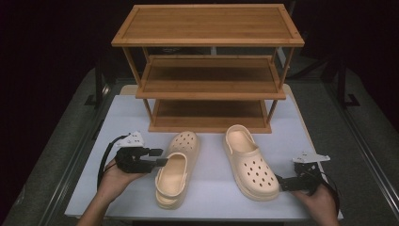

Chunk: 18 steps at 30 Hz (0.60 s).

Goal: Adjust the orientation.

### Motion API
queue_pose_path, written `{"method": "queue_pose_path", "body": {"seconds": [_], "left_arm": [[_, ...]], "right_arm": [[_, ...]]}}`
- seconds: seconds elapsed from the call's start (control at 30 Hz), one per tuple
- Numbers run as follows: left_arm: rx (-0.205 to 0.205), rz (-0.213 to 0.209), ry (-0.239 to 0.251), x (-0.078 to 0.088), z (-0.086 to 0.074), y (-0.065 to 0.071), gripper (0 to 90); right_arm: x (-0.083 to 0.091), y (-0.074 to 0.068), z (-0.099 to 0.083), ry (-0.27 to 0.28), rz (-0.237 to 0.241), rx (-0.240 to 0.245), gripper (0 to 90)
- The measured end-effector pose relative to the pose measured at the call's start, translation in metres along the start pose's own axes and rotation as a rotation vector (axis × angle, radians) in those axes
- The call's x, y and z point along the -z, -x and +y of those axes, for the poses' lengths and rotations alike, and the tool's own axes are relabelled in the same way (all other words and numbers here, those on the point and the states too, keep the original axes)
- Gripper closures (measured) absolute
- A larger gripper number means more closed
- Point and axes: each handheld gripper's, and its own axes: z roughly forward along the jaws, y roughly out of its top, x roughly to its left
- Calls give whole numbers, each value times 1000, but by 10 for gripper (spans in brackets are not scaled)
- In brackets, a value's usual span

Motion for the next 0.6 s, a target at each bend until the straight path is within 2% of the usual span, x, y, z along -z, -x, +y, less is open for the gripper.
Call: {"method": "queue_pose_path", "body": {"seconds": [0.07, 0.13, 0.27, 0.43, 0.6], "left_arm": [[0, 7, -9, -6, 0, 1, 541], [-3, 32, -25, -10, -1, 2, 546], [-30, 71, -44, -16, -1, 4, 626], [-56, 94, -53, -12, 1, 7, 727], [-72, 168, -54, -8, 3, 5, 800]], "right_arm": [[0, 0, 0, 0, 0, 1, 1], [0, 0, 0, 0, 0, 0, 1], [0, 0, 0, 0, 0, 0, 1], [0, 0, 0, 0, 0, 0, 1], [0, 0, 0, 0, 0, 0, 1]]}}
